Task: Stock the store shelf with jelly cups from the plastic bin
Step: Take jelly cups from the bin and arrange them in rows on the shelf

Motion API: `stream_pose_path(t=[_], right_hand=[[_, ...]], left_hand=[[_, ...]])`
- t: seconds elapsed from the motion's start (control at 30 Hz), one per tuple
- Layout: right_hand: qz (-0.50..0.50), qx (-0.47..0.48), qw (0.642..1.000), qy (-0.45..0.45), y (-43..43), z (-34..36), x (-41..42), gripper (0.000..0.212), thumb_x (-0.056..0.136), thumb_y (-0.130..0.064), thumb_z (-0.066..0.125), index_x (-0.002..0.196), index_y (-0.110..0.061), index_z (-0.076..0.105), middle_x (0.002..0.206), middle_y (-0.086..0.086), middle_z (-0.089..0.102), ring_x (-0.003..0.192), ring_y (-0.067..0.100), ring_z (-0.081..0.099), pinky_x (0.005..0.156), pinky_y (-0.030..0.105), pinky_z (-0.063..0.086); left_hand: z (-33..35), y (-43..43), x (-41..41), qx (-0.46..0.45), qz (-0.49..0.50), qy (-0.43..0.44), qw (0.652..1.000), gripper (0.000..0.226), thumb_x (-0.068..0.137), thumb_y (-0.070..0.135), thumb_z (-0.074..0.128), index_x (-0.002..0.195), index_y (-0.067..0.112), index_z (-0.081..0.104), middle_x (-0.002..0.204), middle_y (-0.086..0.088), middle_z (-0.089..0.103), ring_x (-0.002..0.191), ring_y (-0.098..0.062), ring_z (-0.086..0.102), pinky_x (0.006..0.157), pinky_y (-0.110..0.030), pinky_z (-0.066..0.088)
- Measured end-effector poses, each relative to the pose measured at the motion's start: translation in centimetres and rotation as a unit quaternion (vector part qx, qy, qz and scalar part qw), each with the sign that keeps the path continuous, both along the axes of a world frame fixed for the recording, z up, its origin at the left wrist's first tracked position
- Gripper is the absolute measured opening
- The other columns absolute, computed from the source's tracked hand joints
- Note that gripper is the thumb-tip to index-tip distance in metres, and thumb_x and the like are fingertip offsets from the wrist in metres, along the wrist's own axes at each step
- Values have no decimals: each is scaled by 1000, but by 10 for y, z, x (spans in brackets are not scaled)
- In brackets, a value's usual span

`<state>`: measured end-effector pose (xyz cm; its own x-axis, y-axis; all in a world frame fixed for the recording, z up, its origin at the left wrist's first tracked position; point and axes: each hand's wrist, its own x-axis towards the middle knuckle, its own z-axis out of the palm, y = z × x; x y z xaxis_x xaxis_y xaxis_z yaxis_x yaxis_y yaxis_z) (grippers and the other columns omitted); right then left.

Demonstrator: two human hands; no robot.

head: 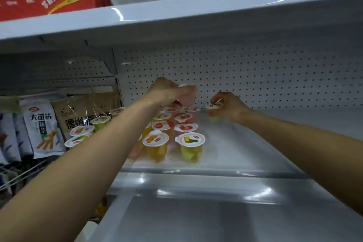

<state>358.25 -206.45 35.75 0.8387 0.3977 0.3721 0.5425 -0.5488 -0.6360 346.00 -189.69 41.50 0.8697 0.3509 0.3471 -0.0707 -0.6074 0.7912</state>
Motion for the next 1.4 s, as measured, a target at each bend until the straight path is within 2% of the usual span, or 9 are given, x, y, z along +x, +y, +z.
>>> stream_pose_path(t=[0.33,0.43,0.57,0.67,0.8,0.9,1.07,1.2,1.4], right_hand=[[-10,-68,998,-5,7,-13,22,43,80,-34,75,117,-22,59,129,3,54,103,15,51,83,24,43],[-17,-139,990,-27,1,-6,16,62,78,-43,75,134,-29,49,138,6,43,125,23,41,98,33,39],[83,20,994,-74,-4,15,-15,72,78,-35,78,139,-41,40,127,-3,48,111,14,49,81,20,44],[158,75,981,-89,-1,24,-34,53,81,-23,76,130,-28,54,107,-11,60,88,4,58,70,14,45],[156,154,974,-49,0,21,-42,32,80,-6,75,108,-13,63,93,3,69,81,13,68,74,26,58],[116,131,985,-12,-5,9,-41,33,79,-11,78,108,-13,61,86,7,69,71,16,66,70,34,57],[62,40,997,-15,-3,-16,-34,36,75,-26,80,105,-23,61,95,1,69,71,9,66,61,17,51],[52,5,999,-9,1,-22,-32,37,77,-30,78,109,-26,61,108,1,64,81,14,65,61,16,48],[48,-12,999,-5,4,-23,-32,38,78,-31,78,112,-28,60,108,-1,60,86,14,61,65,17,48]], left_hand=[[-4,5,25,16,-27,34,999,60,75,52,77,118,14,57,100,-5,67,77,-17,72,81,-34,61],[-4,5,27,18,-28,42,999,62,75,53,77,120,15,56,104,-5,66,73,-14,72,81,-33,60],[-3,2,32,16,-31,45,998,64,74,51,78,120,13,53,102,-7,68,70,-14,73,77,-34,61],[-2,-5,33,-7,-58,40,997,72,70,50,82,122,11,50,104,-12,68,75,-21,74,77,-39,61],[-5,-12,30,11,-82,18,996,69,72,57,77,119,13,53,107,-9,67,77,-19,74,78,-39,61],[-11,-4,27,165,-32,-2,986,48,85,62,60,108,20,64,105,1,68,88,-17,68,85,-40,56],[-26,12,24,448,105,74,885,47,80,70,57,95,29,72,99,8,70,100,-19,60,95,-37,35],[-33,14,30,479,117,94,865,54,76,74,58,97,26,71,102,6,69,102,-20,58,95,-37,31],[-32,14,31,419,84,112,897,35,79,56,68,97,27,74,100,8,72,101,-18,61,98,-39,31]])
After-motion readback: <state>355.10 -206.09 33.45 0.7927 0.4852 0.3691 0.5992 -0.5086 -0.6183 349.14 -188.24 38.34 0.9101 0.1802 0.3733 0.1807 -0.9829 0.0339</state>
